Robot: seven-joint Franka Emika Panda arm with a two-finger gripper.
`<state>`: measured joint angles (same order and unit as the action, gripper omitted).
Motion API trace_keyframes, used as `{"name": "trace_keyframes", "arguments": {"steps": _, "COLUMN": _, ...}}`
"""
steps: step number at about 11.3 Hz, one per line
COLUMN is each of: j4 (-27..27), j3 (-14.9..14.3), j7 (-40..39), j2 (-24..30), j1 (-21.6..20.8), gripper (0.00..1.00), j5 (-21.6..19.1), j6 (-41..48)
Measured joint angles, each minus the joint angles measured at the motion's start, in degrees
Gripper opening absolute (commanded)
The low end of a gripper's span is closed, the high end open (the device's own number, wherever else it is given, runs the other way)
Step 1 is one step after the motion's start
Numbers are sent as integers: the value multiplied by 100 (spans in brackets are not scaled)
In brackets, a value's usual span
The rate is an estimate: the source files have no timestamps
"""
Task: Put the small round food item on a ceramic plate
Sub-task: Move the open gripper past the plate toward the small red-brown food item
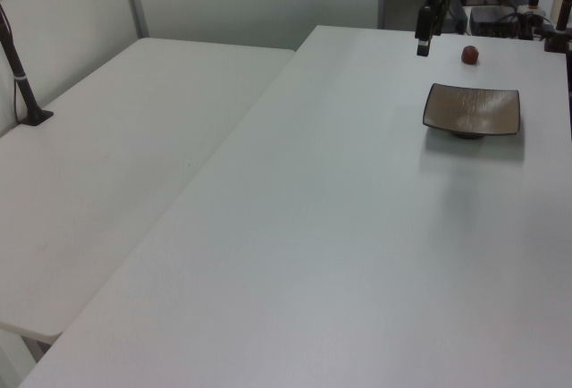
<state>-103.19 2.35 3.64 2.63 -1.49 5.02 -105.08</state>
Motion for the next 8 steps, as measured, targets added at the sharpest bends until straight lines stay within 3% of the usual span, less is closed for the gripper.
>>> {"name": "trace_keyframes", "arguments": {"steps": 3, "j4": -7, "j3": -120, "j7": -83, "j2": 0, "j1": 191, "gripper": 100, "j5": 498, "j6": -110}}
{"name": "trace_keyframes", "arguments": {"steps": 6, "j4": -80, "j3": -790, "j7": -844, "j2": -14, "j1": 237, "gripper": 100, "j5": 716, "j6": -695}}
{"name": "trace_keyframes", "arguments": {"steps": 8, "j4": -198, "j3": -1227, "j7": -1942, "j2": -89, "j1": 347, "gripper": 100, "j5": 741, "j6": -1270}}
